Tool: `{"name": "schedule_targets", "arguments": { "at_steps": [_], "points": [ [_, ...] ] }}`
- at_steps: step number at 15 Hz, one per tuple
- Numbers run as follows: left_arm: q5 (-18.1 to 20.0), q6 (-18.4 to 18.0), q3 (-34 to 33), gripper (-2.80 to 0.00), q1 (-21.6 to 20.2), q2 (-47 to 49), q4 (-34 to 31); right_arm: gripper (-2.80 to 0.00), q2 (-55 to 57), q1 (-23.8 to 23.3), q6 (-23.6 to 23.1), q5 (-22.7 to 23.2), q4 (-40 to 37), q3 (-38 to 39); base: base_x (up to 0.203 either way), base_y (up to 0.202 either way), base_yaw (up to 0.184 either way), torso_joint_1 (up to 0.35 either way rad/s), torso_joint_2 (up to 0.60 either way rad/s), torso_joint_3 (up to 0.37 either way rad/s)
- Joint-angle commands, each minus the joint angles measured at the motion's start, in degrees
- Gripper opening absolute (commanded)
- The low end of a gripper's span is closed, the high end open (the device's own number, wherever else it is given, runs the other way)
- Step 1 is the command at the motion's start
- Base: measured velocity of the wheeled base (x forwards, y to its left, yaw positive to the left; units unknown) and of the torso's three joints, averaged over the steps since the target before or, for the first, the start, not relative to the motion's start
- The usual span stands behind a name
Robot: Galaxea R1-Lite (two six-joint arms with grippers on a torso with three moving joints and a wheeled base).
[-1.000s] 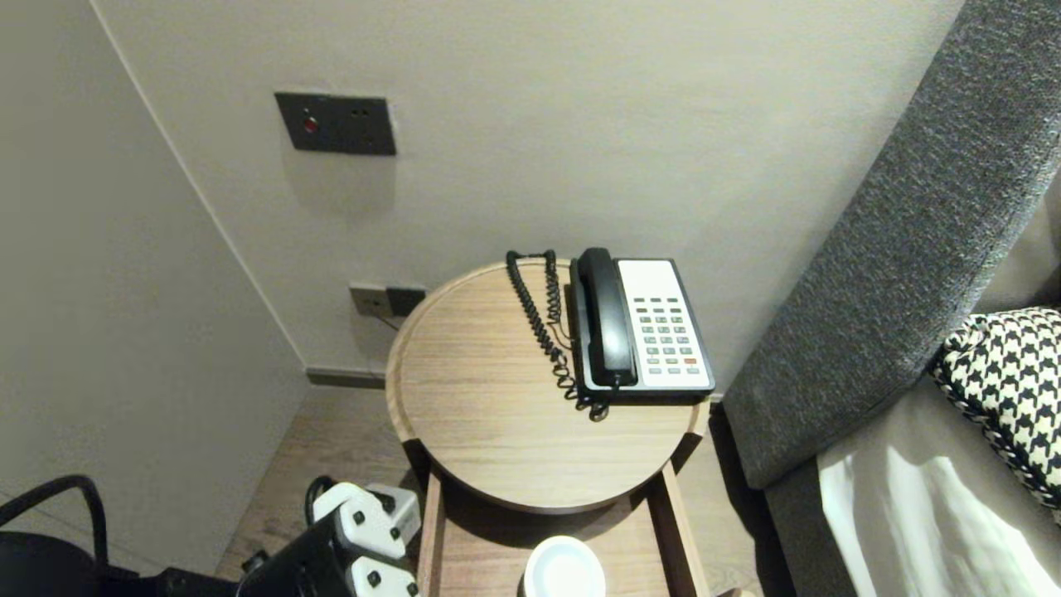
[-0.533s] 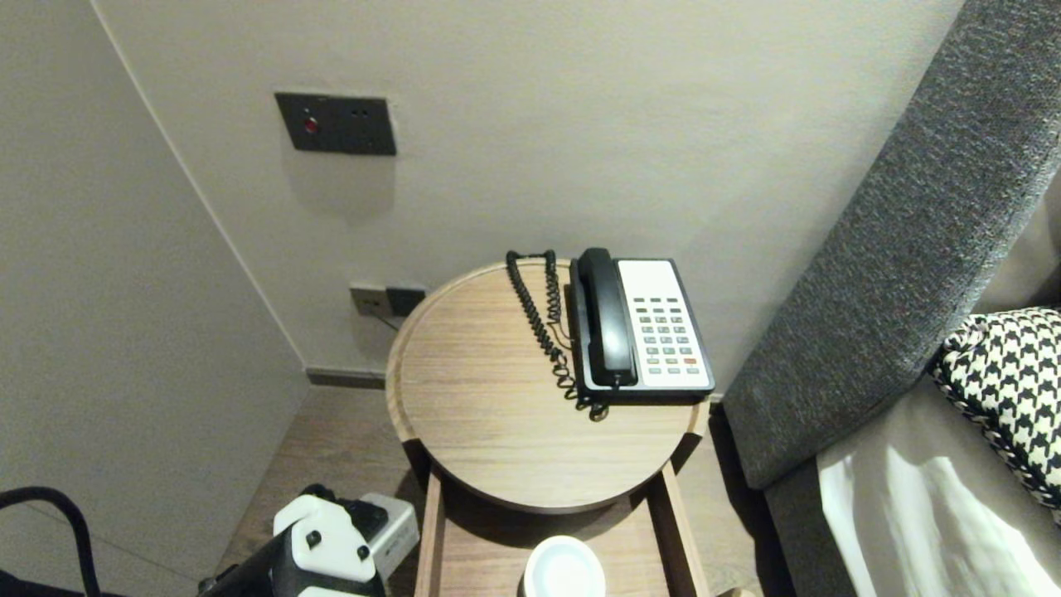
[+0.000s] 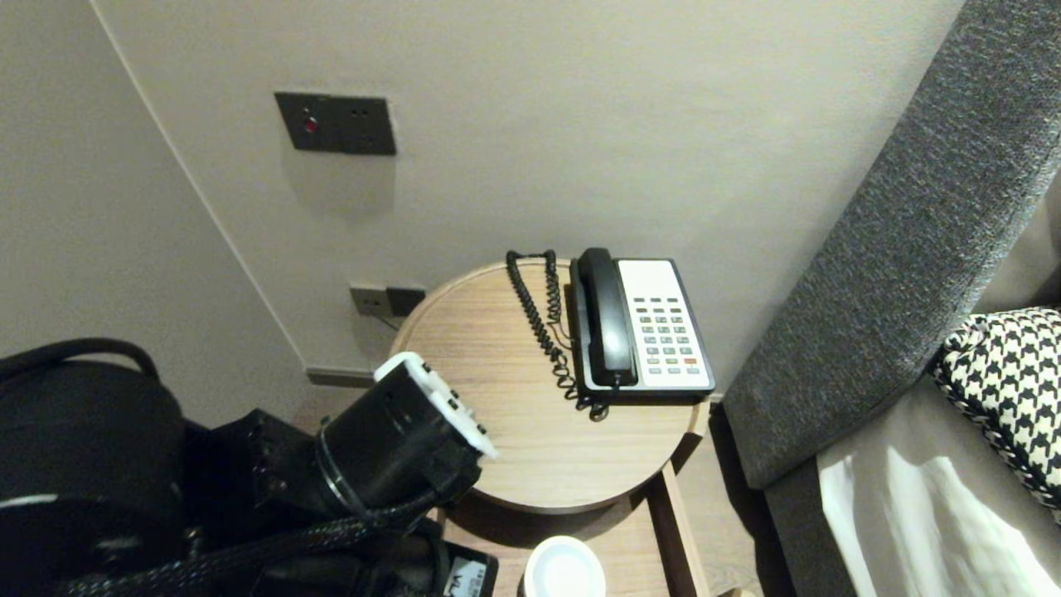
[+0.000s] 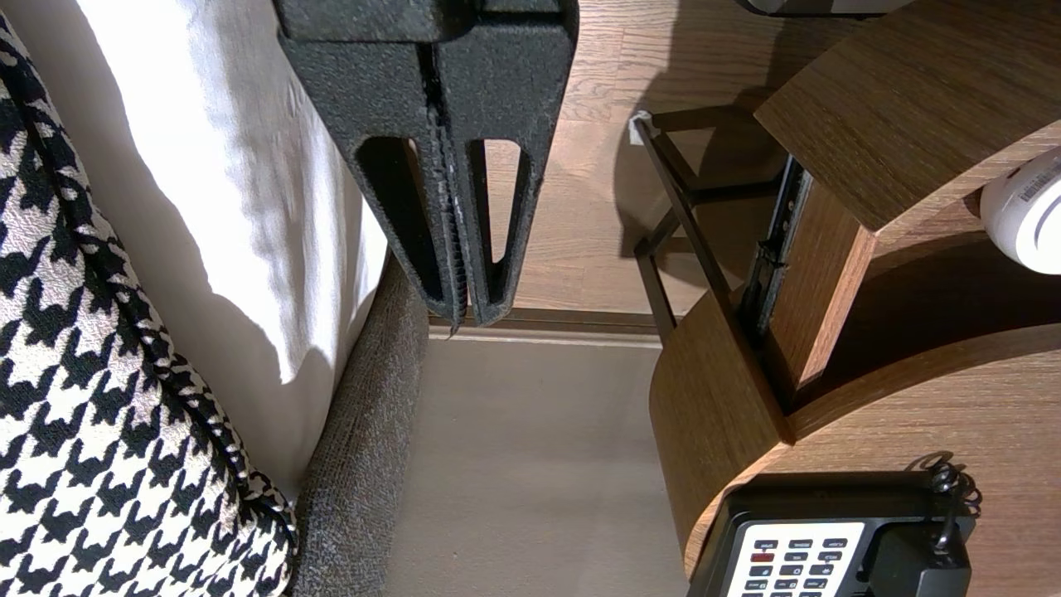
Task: Open the nightstand drawer, then take the remote control out of the drawer one by one and place them on the table
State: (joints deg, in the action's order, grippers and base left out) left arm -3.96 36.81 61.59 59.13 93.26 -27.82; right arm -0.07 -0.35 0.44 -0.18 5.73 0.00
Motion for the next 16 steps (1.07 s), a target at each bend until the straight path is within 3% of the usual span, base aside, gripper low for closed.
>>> {"name": "schedule_targets", "arguments": {
  "at_steps": [1,4,8,12,14,16],
  "points": [
    [0.68,3.26,10.62,-2.8,-0.28,7.99,-6.41,-2.8,-0.01,0.0,0.0,0.01,0.07,2.29,0.0,0.0,0.0,0.0,0.0,0.0],
    [2.49,9.17,20.29,-2.8,1.0,15.14,-16.41,-2.8,-0.01,0.0,0.0,0.01,0.07,2.29,0.0,0.0,0.0,0.0,0.0,0.0],
    [4.14,13.0,22.55,-2.8,3.68,18.37,-18.66,-2.8,-0.01,-0.05,0.0,0.01,0.07,2.29,0.0,0.0,0.0,0.0,0.0,0.0],
    [3.83,12.89,25.3,-2.8,5.9,21.34,-17.36,-2.8,-0.01,0.0,0.0,0.01,0.07,2.29,0.0,0.0,0.0,0.0,0.0,0.0],
    [1.88,12.48,26.35,-2.8,6.18,22.25,-17.4,-2.8,-0.01,0.0,0.0,0.01,0.07,2.29,0.0,0.0,0.0,0.0,0.0,0.0],
    [0.05,9.34,25.26,-2.8,6.18,21.95,-17.45,-2.8,-0.01,0.0,0.0,0.01,0.07,2.29,0.0,0.0,0.0,0.0,0.0,0.0]
  ]
}}
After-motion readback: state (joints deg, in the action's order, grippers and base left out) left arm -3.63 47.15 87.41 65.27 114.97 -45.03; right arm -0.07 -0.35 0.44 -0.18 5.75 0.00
